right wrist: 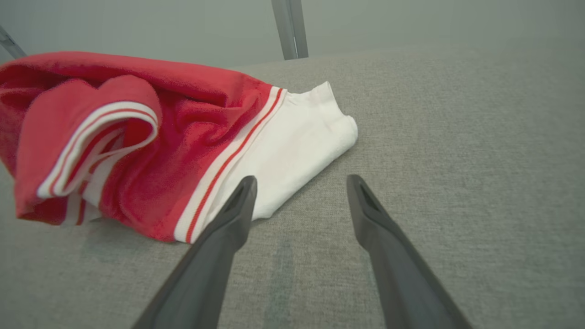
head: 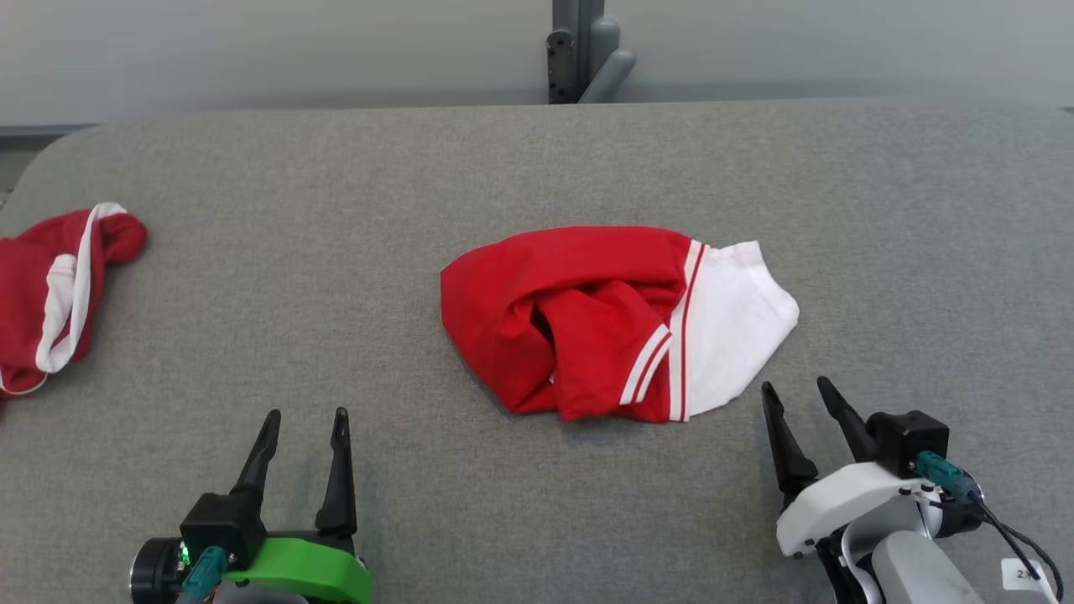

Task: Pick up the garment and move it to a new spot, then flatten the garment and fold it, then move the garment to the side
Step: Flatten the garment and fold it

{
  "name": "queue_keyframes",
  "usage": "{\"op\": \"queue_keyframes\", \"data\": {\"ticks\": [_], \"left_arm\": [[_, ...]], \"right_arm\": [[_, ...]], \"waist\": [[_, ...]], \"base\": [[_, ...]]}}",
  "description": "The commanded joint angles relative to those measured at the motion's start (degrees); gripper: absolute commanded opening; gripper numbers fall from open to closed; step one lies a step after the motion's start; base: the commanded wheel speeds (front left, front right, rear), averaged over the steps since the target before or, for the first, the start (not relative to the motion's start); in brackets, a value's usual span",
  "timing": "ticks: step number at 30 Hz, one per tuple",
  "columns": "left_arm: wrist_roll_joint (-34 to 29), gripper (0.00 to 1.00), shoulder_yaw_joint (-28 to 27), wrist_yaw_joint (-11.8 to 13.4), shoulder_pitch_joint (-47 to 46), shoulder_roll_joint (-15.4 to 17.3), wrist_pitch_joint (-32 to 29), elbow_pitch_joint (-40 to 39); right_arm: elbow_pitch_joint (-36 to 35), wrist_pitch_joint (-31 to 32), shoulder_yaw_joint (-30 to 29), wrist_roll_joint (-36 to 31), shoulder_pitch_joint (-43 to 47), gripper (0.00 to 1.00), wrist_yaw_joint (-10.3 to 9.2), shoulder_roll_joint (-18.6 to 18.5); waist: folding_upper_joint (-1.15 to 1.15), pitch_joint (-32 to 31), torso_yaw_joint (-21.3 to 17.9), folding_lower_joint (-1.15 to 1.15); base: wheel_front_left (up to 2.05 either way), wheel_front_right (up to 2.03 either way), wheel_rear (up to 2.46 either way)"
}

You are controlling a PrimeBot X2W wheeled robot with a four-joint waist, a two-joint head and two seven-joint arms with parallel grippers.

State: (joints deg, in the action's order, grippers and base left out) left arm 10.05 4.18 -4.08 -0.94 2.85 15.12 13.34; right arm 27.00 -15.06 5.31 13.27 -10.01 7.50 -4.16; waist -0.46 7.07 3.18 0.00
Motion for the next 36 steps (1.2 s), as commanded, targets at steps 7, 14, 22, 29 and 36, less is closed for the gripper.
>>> {"op": "queue_keyframes", "data": {"ticks": [7, 14, 22, 29, 36], "left_arm": [[0.71, 1.00, 2.36, 0.09, -2.83, 0.09, 0.04, 0.62], [0.40, 1.00, 2.42, 0.45, -3.28, 0.09, 0.05, 0.91], [1.01, 1.00, 2.88, 0.16, -2.40, 0.09, 0.05, 1.45], [1.54, 1.00, 5.14, 0.03, -0.78, 0.09, 0.05, 2.52], [2.11, 1.00, 8.30, -0.32, -0.79, 0.10, 0.05, 3.07]], "right_arm": [[7.71, -0.19, -2.01, 1.75, -5.46, 1.00, -0.02, 0.35], [14.54, 0.17, -2.43, 4.86, -8.32, 0.00, -0.02, 1.02], [3.13, -0.14, -3.25, 8.22, -8.96, 0.00, -0.02, -0.06], [-4.88, -0.13, -0.16, 9.09, -13.42, 0.00, -0.02, -5.54], [0.04, -0.13, 4.80, 8.00, -24.13, 0.00, -0.02, -13.77]], "waist": [[0.46, 5.49, 6.43, 0.00], [0.46, 5.75, 7.45, 0.00], [0.46, 3.38, 5.57, 0.00], [0.46, 0.01, 4.61, 0.00], [0.46, 0.26, 6.64, 0.00]], "base": [[0.00, 0.00, 0.00], [0.00, 0.00, 0.00], [0.00, 0.00, 0.00], [0.00, 0.00, 0.00], [0.00, 0.00, 0.00]]}}
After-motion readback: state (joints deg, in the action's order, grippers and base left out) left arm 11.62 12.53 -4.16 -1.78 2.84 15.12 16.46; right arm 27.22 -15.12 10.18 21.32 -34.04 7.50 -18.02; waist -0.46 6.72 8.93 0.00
